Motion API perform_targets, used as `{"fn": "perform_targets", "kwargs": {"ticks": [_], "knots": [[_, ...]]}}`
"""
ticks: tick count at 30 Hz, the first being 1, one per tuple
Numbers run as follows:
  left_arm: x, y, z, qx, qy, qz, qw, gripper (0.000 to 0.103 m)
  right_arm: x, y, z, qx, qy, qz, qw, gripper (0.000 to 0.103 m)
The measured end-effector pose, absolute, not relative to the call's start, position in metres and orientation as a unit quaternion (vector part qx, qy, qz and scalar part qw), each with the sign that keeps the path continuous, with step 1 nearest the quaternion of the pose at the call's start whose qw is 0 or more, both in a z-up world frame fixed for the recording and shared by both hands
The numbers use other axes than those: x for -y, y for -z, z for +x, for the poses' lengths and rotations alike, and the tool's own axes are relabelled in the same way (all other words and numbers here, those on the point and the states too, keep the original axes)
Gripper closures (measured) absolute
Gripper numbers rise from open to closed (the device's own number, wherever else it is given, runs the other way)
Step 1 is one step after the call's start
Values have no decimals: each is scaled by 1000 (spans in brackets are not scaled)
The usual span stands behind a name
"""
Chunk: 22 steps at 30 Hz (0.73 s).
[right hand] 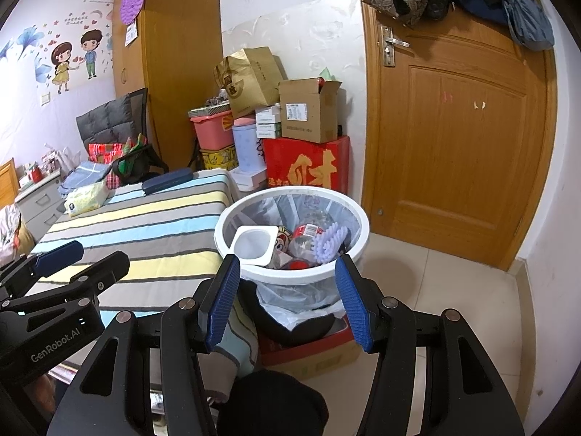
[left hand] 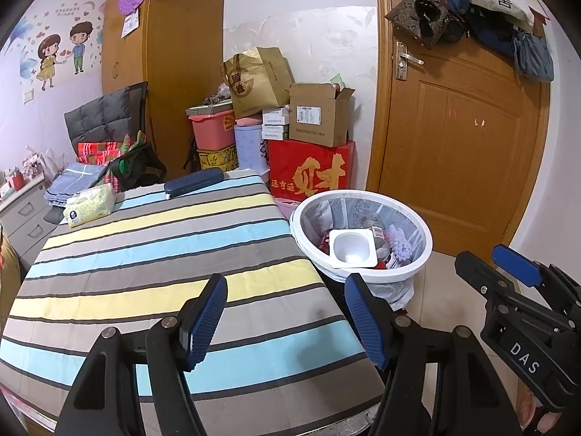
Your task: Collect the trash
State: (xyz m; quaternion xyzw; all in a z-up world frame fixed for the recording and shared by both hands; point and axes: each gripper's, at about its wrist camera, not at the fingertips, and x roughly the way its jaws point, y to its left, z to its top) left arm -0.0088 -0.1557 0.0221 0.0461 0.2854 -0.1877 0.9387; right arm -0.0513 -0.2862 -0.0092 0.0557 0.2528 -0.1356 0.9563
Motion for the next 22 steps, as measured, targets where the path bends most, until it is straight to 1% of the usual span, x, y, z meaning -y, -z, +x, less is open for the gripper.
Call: {"fn": "perform_targets", "kwargs": {"ticks": [22], "knots": [[160,-20,-11,-286,193,50,937,36,283,10,-55,-254,134,56,956,47]]}}
